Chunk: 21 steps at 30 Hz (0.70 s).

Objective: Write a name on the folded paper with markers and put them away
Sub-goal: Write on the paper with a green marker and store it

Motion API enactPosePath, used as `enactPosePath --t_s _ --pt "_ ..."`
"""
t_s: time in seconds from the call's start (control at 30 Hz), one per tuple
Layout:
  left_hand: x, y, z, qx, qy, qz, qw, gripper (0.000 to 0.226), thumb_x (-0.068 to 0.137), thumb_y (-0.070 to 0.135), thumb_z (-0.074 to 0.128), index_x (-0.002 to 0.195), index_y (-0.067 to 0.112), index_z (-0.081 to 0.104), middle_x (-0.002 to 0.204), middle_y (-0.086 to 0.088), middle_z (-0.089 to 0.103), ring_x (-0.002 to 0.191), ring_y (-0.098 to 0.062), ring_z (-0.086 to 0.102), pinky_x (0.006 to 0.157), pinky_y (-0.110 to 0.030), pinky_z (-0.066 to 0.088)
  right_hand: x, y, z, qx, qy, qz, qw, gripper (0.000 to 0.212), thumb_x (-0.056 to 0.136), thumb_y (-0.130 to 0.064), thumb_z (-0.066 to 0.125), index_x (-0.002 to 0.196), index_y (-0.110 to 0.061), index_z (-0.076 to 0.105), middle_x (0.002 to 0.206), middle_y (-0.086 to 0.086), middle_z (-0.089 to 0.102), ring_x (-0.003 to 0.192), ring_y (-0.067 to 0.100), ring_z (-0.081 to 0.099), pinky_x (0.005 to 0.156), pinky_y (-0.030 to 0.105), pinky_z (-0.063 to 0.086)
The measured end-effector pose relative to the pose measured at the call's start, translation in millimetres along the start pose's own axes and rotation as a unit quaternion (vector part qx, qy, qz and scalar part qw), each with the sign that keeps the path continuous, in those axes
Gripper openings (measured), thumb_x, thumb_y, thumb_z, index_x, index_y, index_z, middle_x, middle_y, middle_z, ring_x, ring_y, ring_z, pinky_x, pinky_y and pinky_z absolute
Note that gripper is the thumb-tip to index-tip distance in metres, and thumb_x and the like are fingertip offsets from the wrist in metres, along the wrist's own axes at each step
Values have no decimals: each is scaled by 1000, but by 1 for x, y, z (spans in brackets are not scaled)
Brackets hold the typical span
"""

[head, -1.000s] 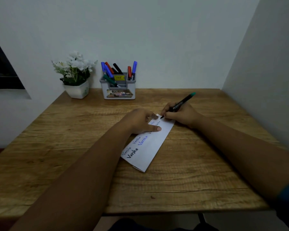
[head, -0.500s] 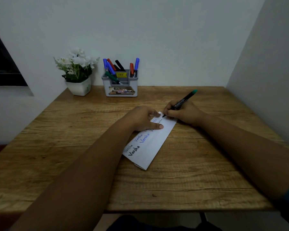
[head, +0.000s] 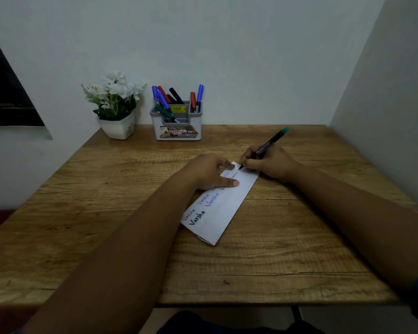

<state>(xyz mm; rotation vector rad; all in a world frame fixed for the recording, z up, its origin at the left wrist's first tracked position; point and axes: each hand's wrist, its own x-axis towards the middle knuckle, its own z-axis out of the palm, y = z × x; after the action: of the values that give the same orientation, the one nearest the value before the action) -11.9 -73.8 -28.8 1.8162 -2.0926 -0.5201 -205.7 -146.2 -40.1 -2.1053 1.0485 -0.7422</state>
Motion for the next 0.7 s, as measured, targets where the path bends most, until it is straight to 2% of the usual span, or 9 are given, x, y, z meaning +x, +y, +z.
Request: enactPosePath --t_s 0.13,0.27,0.43,0.5,0.57,0.7 --pt "0 1 0 -2 -3 -2 1000 61 78 51 72 134 30 55 118 -3 62 85 -10 50 59 -16 31 0 1 -1 13 8 10 1000 5 85 -11 69 84 -13 73 88 -7 73 85 0 66 79 18 49" --pt "-1 1 -1 -4 -6 2 1000 61 78 50 71 134 30 55 119 -3 61 89 -12 53 58 -16 31 1 2 0 2 6 6 1000 4 84 -13 70 84 -15 74 90 -5 73 88 5 66 81 21 52" --pt "0 0 0 -6 -5 -2 1000 61 78 50 71 134 30 55 120 -4 61 108 -20 56 63 -20 33 0 2 0 -1 7 9 1000 5 86 -12 68 87 -11 74 90 -8 73 85 -3 64 75 9 46" --pt "0 0 0 -6 -5 -3 1000 61 78 51 71 134 31 55 120 -3 61 109 -21 56 64 -23 34 0 2 -1 11 15 11 1000 6 86 -10 67 88 -7 73 88 -8 73 81 -8 64 70 4 44" --pt "0 0 0 -11 -3 -5 1000 61 78 51 72 134 31 55 119 -3 62 108 -20 57 62 -20 33 1 2 -1 8 16 8 1000 7 86 -9 67 88 -5 72 87 -8 73 78 -10 63 67 1 42" --pt "0 0 0 -13 -3 -6 1000 62 78 50 72 134 30 56 118 -3 62 106 -20 57 60 -17 31 1 2 0 -2 8 9 1000 6 85 -11 68 88 -7 72 86 -9 72 79 -10 62 70 6 43"
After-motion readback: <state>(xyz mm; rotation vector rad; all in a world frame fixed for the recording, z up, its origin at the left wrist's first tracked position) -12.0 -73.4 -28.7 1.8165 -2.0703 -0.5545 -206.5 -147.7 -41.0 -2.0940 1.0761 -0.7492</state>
